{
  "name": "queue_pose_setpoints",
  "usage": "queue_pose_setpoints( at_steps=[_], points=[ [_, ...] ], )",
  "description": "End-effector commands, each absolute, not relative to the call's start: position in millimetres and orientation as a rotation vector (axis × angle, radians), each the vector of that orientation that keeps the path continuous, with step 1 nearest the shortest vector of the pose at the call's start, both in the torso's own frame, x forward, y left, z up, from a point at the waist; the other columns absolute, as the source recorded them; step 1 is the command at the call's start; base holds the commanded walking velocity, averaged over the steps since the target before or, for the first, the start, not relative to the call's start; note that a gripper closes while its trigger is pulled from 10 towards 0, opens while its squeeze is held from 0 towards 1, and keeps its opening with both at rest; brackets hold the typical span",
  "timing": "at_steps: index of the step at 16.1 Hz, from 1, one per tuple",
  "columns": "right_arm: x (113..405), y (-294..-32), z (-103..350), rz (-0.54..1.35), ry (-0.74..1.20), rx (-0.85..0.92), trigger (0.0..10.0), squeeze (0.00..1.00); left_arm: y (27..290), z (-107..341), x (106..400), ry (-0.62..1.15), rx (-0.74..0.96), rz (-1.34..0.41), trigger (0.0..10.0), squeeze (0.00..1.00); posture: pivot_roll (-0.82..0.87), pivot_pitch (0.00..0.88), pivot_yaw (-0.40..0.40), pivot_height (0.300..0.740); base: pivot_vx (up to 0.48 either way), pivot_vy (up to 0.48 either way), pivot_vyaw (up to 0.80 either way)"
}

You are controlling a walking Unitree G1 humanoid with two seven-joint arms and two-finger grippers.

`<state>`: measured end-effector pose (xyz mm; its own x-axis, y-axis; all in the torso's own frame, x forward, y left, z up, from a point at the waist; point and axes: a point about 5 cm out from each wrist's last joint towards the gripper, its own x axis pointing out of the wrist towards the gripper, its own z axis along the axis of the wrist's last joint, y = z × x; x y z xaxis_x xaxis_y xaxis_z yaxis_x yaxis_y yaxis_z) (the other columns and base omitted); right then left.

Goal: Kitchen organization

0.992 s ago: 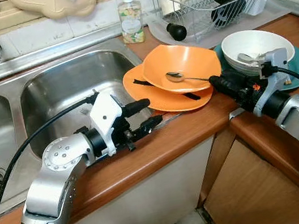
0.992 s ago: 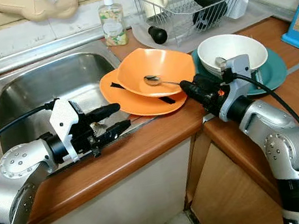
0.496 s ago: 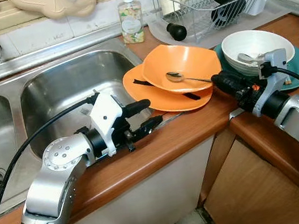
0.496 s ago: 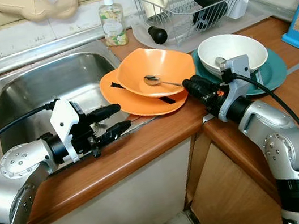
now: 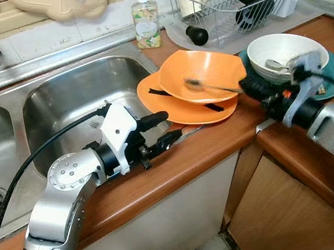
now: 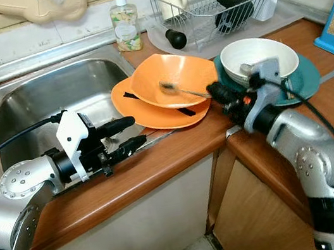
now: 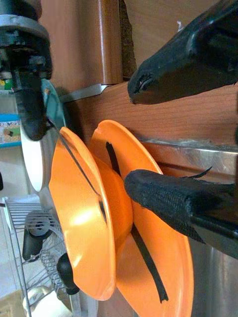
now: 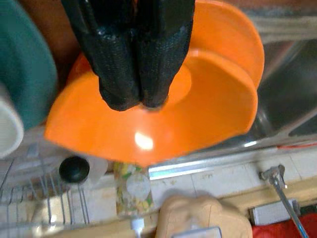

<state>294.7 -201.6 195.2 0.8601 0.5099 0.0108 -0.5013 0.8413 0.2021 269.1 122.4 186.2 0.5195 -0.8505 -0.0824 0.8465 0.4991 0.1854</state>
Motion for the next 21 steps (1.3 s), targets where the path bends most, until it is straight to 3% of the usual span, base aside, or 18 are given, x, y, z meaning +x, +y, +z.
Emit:
queue_pose_setpoints(
  at_steps=[1, 2, 3, 4, 5, 20, 21],
  points=[
    [294.1, -203.1, 206.7, 0.536, 0.007, 0.207, 0.0, 0.0, 120.0, 191.5, 267.8, -0.041, 0.232, -1.042, 10.0, 0.0, -0.07, 0.0, 0.041, 0.74, 0.0, 0.0, 0.0],
    [294.0, -203.5, 208.3, 0.537, 0.001, 0.205, 0.0, 0.0, 120.1, 191.5, 267.9, -0.041, 0.233, -1.042, 10.0, 0.0, -0.07, 0.0, 0.041, 0.74, 0.0, 0.0, 0.0],
    [293.3, -204.7, 209.9, 0.534, -0.008, 0.191, 10.0, 0.0, 119.7, 191.7, 268.1, -0.041, 0.234, -1.045, 10.0, 0.0, -0.07, 0.0, 0.042, 0.74, 0.0, 0.0, 0.0],
    [292.8, -205.4, 209.7, 0.534, -0.01, 0.2, 10.0, 0.0, 119.6, 191.8, 268.0, -0.041, 0.233, -1.046, 10.0, 0.0, -0.07, 0.0, 0.042, 0.74, 0.0, 0.0, 0.0],
    [292.7, -207.3, 208.6, 0.53, -0.012, 0.217, 10.0, 1.0, 119.7, 191.8, 268.0, -0.041, 0.232, -1.047, 10.0, 0.0, -0.07, 0.0, 0.043, 0.74, 0.0, 0.0, 0.0],
    [295.8, -197.7, 185.8, 0.578, -0.005, 0.162, 10.0, 1.0, 116.4, 189.6, 263.0, -0.015, 0.192, -1.092, 10.0, 0.0, -0.07, 0.0, 0.042, 0.74, 0.0, 0.0, 0.0],
    [299.5, -197.4, 181.2, 0.559, 0.014, 0.154, 10.0, 0.0, 115.8, 189.4, 262.5, -0.014, 0.191, -1.095, 10.0, 0.0, -0.07, 0.0, 0.04, 0.74, 0.0, 0.0, 0.0]
  ],
)
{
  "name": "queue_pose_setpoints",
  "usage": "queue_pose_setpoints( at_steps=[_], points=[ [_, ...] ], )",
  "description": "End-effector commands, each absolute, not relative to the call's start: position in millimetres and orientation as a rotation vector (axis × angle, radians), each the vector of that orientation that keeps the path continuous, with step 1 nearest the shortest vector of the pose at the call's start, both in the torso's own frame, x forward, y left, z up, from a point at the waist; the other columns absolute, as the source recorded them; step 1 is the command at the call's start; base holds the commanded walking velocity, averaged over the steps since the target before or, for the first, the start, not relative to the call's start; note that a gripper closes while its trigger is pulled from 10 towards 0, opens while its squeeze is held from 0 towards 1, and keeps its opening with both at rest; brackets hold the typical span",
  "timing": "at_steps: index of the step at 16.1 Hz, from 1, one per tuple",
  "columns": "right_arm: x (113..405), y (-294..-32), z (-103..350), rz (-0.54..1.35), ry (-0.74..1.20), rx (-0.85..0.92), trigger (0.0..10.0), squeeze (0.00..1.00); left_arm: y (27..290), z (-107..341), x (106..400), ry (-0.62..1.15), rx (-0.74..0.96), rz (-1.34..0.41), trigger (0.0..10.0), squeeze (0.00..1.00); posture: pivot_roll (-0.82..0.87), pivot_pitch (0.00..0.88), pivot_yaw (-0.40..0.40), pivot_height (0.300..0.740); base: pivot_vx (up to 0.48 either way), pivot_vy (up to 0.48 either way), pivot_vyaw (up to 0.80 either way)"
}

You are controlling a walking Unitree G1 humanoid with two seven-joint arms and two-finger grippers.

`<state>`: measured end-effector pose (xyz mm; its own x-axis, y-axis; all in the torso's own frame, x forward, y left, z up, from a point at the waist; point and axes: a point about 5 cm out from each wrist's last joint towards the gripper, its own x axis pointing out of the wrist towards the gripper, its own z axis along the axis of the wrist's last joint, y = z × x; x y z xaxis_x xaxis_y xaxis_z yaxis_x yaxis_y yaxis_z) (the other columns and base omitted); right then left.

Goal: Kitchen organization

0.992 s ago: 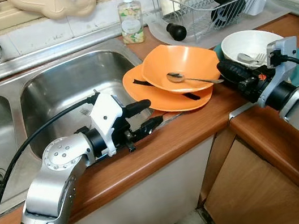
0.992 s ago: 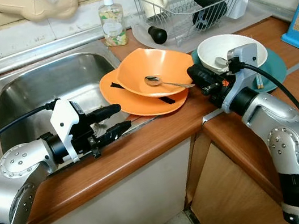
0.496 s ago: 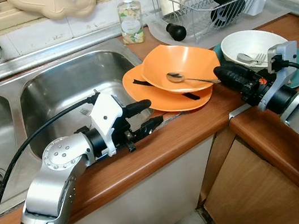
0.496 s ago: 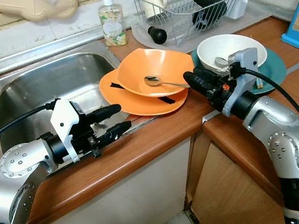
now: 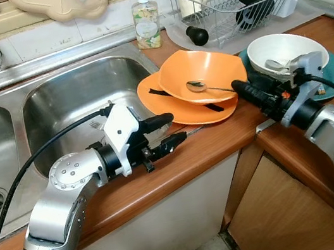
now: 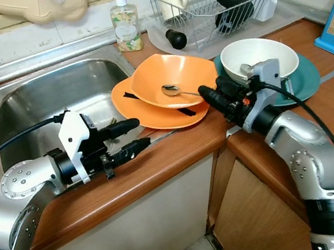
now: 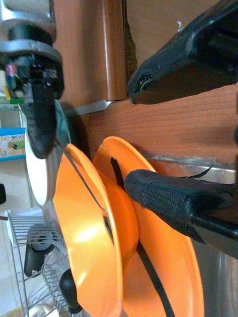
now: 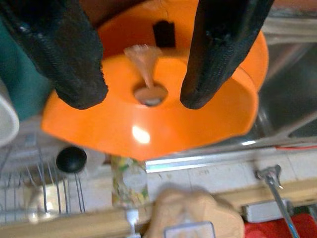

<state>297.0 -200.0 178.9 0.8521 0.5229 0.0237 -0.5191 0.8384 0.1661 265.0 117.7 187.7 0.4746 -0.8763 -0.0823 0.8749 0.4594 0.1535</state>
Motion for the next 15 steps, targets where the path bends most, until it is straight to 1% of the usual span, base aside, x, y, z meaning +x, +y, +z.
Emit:
queue_pose_setpoints(
  at_steps=[1, 4, 5, 6, 7, 8, 9, 11, 15],
  points=[
    [300.0, -197.3, 180.6, 0.558, 0.016, 0.153, 10.0, 0.0, 115.8, 189.4, 262.4, -0.014, 0.191, -1.096, 10.0, 0.0, -0.07, 0.0, 0.04, 0.74, 0.0, 0.0, 0.0],
    [305.0, -192.7, 178.0, 0.572, 0.013, 0.156, 10.0, 0.0, 115.7, 189.1, 261.9, -0.013, 0.195, -1.098, 10.0, 0.0, -0.06, 0.0, 0.036, 0.74, 0.0, 0.0, 0.0],
    [306.3, -192.1, 176.9, 0.573, 0.016, 0.158, 8.0, 0.0, 115.8, 189.1, 261.8, -0.013, 0.197, -1.097, 10.0, 0.0, -0.06, 0.0, 0.035, 0.74, 0.0, 0.0, 0.0],
    [307.1, -191.7, 176.6, 0.575, 0.017, 0.159, 4.6, 0.0, 116.0, 189.2, 261.7, -0.014, 0.198, -1.096, 10.0, 0.0, -0.06, 0.0, 0.035, 0.74, 0.0, 0.0, 0.0],
    [308.3, -190.9, 176.4, 0.581, 0.017, 0.161, 2.6, 0.0, 116.1, 189.3, 261.6, -0.014, 0.2, -1.094, 10.0, 0.0, -0.06, 0.0, 0.033, 0.74, 0.0, 0.0, 0.0],
    [309.1, -190.5, 176.1, 0.583, 0.017, 0.161, 1.9, 0.0, 116.0, 189.2, 261.5, -0.014, 0.2, -1.093, 10.0, 0.0, -0.06, 0.0, 0.031, 0.74, 0.0, 0.0, 0.0],
    [309.6, -190.5, 175.7, 0.583, 0.018, 0.161, 0.7, 0.0, 116.0, 189.1, 261.4, -0.014, 0.2, -1.093, 10.0, 0.0, -0.06, 0.0, 0.03, 0.74, 0.0, 0.0, 0.0],
    [311.2, -191.3, 174.2, 0.578, 0.022, 0.161, 0.0, 0.0, 115.7, 189.0, 261.2, -0.015, 0.201, -1.092, 10.0, 0.0, -0.06, 0.0, 0.03, 0.74, 0.0, 0.0, 0.0],
    [312.6, -192.0, 174.7, 0.576, 0.022, 0.165, 0.0, 0.0, 115.5, 189.4, 261.2, -0.018, 0.2, -1.092, 10.0, 0.0, -0.06, 0.0, 0.03, 0.74, 0.0, 0.0, 0.0]
  ],
)
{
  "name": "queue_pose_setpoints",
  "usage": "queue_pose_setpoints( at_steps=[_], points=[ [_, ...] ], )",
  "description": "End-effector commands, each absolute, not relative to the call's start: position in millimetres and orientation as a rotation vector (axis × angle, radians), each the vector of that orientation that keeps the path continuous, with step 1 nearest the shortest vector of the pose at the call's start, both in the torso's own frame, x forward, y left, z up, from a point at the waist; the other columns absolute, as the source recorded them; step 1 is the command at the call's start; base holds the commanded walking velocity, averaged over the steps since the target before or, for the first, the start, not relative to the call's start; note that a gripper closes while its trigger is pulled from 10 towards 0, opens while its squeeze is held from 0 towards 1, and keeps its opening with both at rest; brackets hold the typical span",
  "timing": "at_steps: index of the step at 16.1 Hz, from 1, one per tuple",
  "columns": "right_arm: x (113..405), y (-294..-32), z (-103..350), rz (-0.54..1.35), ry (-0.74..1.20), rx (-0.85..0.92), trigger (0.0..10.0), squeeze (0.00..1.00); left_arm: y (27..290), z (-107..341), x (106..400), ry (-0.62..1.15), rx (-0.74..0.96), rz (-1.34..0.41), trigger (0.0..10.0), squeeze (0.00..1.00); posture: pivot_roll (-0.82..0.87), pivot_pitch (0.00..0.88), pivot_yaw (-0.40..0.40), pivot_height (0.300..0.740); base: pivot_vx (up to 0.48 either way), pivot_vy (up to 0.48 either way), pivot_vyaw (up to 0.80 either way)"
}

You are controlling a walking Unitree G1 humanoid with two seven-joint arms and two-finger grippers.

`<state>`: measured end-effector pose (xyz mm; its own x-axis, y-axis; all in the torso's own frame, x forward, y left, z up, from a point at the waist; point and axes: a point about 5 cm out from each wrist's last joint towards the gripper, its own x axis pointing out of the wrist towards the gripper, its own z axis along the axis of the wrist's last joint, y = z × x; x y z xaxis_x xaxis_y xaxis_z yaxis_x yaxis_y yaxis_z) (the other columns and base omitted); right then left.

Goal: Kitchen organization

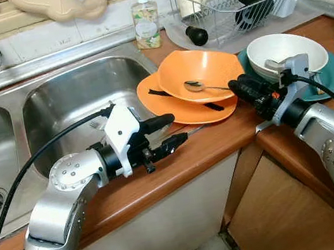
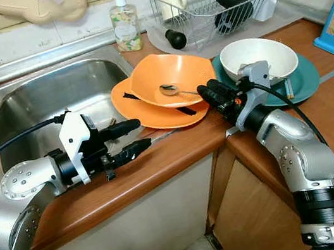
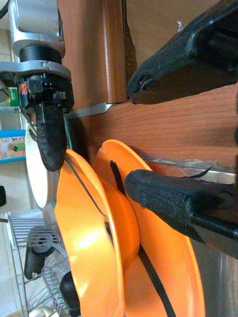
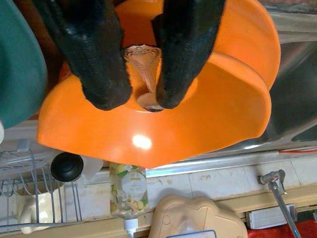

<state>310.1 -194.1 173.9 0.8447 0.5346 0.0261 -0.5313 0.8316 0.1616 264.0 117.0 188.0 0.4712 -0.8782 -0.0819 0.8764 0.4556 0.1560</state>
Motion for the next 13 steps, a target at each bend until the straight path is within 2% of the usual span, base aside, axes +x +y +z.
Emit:
queue_pose_setpoints(
  at_steps=[1, 9, 13],
  points=[
    [312.7, -192.3, 174.9, 0.577, 0.02, 0.163, 0.0, 0.0, 115.4, 189.4, 261.2, -0.017, 0.199, -1.091, 10.0, 0.0, -0.06, 0.0, 0.028, 0.74, 0.0, 0.0, 0.0],
    [303.6, -193.9, 205.5, 0.605, -0.066, 0.147, 0.0, 0.0, 112.9, 199.8, 264.4, -0.069, 0.221, -1.074, 10.0, 0.0, -0.07, 0.0, 0.03, 0.74, 0.0, 0.0, 0.0],
    [295.3, -178.5, 232.0, 0.682, -0.13, 0.107, 0.0, 0.0, 107.6, 215.5, 275.3, -0.17, 0.321, -1.0, 10.0, 0.0, -0.07, 0.0, 0.033, 0.74, 0.0, 0.0, 0.0]
  ],
)
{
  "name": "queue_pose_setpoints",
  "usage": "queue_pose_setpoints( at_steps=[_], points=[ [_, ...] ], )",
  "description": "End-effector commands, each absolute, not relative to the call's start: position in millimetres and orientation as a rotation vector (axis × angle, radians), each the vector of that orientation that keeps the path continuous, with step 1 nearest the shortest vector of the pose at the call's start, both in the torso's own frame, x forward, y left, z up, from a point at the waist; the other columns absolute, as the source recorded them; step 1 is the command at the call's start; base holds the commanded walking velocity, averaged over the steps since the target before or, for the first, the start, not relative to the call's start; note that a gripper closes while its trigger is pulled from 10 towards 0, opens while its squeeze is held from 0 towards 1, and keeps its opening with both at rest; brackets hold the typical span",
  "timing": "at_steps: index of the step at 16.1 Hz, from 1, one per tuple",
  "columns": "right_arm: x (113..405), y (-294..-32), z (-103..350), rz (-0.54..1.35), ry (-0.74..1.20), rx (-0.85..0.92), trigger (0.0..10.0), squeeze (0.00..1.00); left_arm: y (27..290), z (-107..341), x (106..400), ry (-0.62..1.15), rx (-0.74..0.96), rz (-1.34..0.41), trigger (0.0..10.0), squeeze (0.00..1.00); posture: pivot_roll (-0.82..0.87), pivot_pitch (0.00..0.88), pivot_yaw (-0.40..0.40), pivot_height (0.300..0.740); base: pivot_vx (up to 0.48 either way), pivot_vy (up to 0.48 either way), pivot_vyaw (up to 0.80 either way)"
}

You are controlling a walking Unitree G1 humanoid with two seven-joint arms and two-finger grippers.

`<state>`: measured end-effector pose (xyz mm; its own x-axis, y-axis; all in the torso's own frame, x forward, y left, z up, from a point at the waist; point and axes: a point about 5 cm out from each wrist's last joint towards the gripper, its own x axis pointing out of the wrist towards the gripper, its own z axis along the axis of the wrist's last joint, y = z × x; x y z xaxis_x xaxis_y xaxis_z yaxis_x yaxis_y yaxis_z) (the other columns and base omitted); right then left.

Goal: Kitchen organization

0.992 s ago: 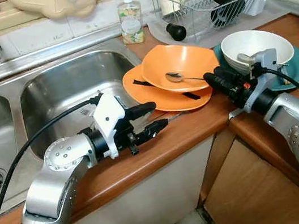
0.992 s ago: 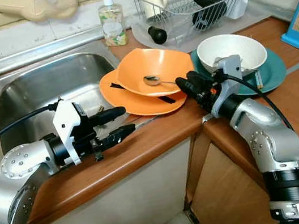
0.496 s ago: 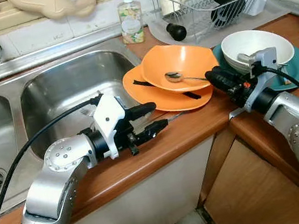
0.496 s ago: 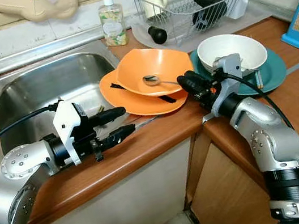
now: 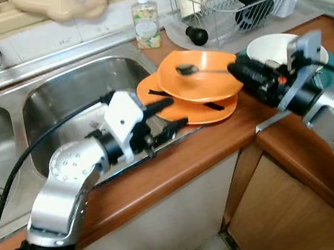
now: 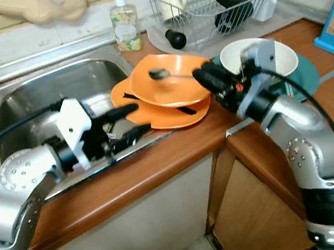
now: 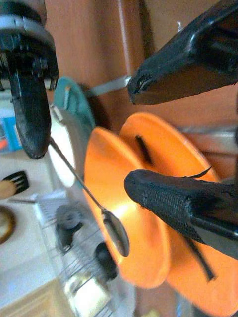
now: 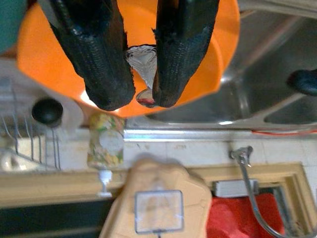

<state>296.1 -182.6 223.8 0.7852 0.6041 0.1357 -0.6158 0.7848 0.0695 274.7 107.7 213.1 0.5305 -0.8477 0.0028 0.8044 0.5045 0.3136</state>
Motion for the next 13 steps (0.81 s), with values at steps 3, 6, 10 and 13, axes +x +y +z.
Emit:
queue_pose_setpoints(
  at_steps=[3, 6, 10, 13],
  points=[
    [291.2, -163.9, 240.4, 0.731, -0.137, 0.077, 0.0, 0.0, 105.5, 225.7, 288.1, -0.279, 0.381, -0.895, 10.0, 0.0, -0.07, 0.0, 0.034, 0.74, 0.0, 0.0, 0.0],
    [288.4, -148.1, 247.1, 0.774, -0.142, 0.076, 0.0, 0.0, 105.1, 223.8, 300.0, -0.319, 0.55, -0.812, 10.0, 0.0, -0.07, 0.0, 0.037, 0.74, 0.0, 0.0, 0.0],
    [284.4, -136.3, 247.7, 0.815, -0.134, 0.085, 0.0, 0.0, 104.3, 217.4, 306.6, -0.333, 0.64, -0.784, 4.9, 0.0, -0.07, 0.0, 0.039, 0.74, 0.0, 0.0, 0.0],
    [281.5, -125.1, 245.7, 0.844, -0.122, 0.095, 0.0, 0.0, 103.1, 215.3, 311.7, -0.368, 0.695, -0.75, 4.6, 0.0, -0.07, 0.0, 0.04, 0.74, 0.0, 0.0, 0.0]
  ],
)
